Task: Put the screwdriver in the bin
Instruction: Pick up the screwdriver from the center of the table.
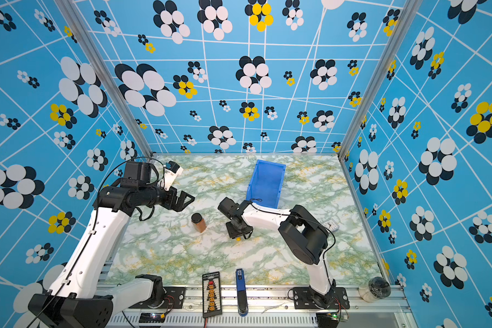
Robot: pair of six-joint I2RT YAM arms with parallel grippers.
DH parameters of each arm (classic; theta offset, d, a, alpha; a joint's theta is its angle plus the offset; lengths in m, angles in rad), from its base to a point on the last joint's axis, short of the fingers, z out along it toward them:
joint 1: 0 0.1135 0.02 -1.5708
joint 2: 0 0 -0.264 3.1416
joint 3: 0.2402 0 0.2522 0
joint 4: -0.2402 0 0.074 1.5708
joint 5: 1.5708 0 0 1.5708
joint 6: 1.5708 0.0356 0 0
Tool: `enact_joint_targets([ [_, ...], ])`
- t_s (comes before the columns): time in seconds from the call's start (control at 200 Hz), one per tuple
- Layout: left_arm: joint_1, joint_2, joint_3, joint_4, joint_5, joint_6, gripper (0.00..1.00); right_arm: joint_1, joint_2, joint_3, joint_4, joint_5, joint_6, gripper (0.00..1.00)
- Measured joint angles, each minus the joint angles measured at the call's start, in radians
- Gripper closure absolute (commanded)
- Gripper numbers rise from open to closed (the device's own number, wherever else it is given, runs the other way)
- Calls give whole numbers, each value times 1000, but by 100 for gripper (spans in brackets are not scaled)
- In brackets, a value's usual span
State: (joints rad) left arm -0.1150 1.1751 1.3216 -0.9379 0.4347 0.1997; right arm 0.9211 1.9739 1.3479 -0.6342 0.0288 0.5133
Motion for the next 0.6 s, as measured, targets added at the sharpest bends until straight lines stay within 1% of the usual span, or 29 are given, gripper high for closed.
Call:
enact_joint_targets([
  [0.11,-2,-1,2,2,0,-7,1,1,0,0,-7,14,0,66],
  [0.245,-5,-1,2,2,0,-14,1,3,6,6,-15,29,0,68],
  [0.31,-5,-1,2,2,0,-16,1,8,9,11,-21,41,-1,71],
  [0.39,-5,-1,2,2,-1,-16,1,15,10,11,-29,55,-5,78],
  [0.44,-5,-1,2,2,-2,-16,1,19,10,12,-32,63,-5,80],
  [0.53,-11,-1,3,2,-8,-16,1,21,10,13,-34,69,-6,87],
  [0.6,-16,-1,4,3,-9,-16,1,23,10,14,-35,71,-8,88],
])
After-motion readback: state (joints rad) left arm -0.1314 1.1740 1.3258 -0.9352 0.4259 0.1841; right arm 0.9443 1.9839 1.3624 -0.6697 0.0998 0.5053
